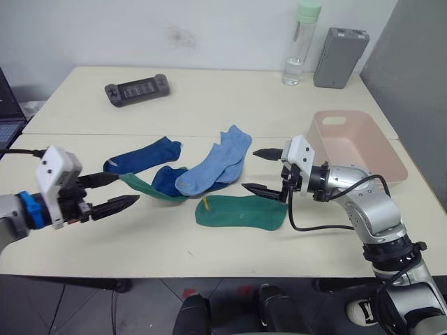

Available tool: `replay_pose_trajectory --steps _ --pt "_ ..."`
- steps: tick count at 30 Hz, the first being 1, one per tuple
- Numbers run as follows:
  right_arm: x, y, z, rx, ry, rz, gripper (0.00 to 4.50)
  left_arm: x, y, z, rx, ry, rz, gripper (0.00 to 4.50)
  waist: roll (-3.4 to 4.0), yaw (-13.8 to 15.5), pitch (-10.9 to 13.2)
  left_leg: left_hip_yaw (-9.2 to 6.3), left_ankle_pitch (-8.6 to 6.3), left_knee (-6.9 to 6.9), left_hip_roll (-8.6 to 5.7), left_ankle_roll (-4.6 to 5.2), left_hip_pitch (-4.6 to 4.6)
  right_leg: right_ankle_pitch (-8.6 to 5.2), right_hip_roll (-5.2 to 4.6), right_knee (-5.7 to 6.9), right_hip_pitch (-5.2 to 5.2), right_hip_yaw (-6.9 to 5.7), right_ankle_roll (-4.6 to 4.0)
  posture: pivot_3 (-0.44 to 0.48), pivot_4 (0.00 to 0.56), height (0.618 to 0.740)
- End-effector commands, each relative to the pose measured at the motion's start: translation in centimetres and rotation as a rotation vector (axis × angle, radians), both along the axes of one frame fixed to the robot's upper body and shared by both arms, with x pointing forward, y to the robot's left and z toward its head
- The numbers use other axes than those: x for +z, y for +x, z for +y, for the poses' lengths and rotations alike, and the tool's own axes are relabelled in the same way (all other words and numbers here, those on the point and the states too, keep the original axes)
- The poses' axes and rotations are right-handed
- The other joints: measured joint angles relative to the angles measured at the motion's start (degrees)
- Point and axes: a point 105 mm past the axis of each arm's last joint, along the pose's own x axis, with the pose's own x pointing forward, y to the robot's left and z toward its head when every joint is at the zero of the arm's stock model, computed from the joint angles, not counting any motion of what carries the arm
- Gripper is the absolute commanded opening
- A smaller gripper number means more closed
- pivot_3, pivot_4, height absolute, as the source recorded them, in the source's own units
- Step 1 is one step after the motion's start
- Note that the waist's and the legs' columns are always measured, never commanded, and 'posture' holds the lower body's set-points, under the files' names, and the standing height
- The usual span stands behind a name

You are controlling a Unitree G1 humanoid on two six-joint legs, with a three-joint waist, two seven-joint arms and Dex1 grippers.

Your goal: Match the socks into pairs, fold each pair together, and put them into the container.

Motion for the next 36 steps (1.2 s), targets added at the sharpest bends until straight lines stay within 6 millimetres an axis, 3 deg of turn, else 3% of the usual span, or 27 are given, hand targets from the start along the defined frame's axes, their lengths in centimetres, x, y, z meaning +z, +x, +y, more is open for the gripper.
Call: replay_pose_trajectory --steps 1,5,9,19,25,31,36 --pt "1.5 -1.1 1.3 0.068 -0.022 -0.101 4.50 -0.1 1.2 -1.2 -0.022 -0.001 -0.055 3.76 0.00 0.0 0.0 -0.01 0.00 0.00 0.00 0.00 -0.02 0.12 0.01 0.00 -0.02 -0.01 -0.21 0.000 0.150 0.740" --pt "1.5 -1.4 1.5 0.077 -0.025 -0.104 4.50 0.3 1.3 -1.0 -0.035 0.025 -0.045 3.76 -0.02 0.1 0.0 -0.05 0.00 0.02 0.01 0.00 -0.08 0.11 0.02 0.00 -0.03 -0.02 -0.19 0.000 0.150 0.740" --pt "1.2 -1.4 1.1 0.066 -0.029 -0.094 4.50 2.3 0.5 1.2 -0.008 0.026 -0.039 3.76 -0.01 0.0 0.0 -0.05 0.00 0.02 0.02 0.00 -0.06 -0.04 0.02 0.00 -0.04 -0.03 0.05 0.000 0.150 0.740" --pt "1.1 -1.1 1.4 0.070 -0.012 -0.091 4.50 3.9 1.2 4.3 0.066 0.091 -0.096 3.76 0.00 0.1 0.0 -0.05 0.00 0.02 0.02 0.00 -0.05 -0.06 0.02 0.01 -0.03 -0.06 0.04 0.000 0.150 0.740" --pt "1.2 -0.9 1.7 0.071 -0.002 -0.094 4.50 3.1 3.4 1.7 0.006 0.059 -0.139 3.76 0.00 0.7 0.0 -0.05 0.00 0.05 0.00 0.00 -0.06 -0.05 0.02 0.01 0.00 -0.06 0.03 0.000 0.150 0.740" --pt "1.3 -1.0 1.7 0.064 0.001 -0.094 4.50 -1.1 6.5 -0.1 -0.002 0.040 -0.078 3.76 0.00 0.5 0.0 -0.07 0.00 0.07 0.00 0.00 -0.06 0.11 0.06 0.04 0.02 -0.06 -0.21 0.000 0.150 0.740" --pt "1.3 -1.1 1.5 0.054 0.001 -0.094 4.50 -3.3 8.3 -1.1 -0.004 0.051 -0.051 3.76 -0.01 0.4 0.0 -0.11 0.00 0.08 0.00 0.01 -0.08 0.12 0.08 0.05 0.02 -0.06 -0.22 0.000 0.150 0.740"
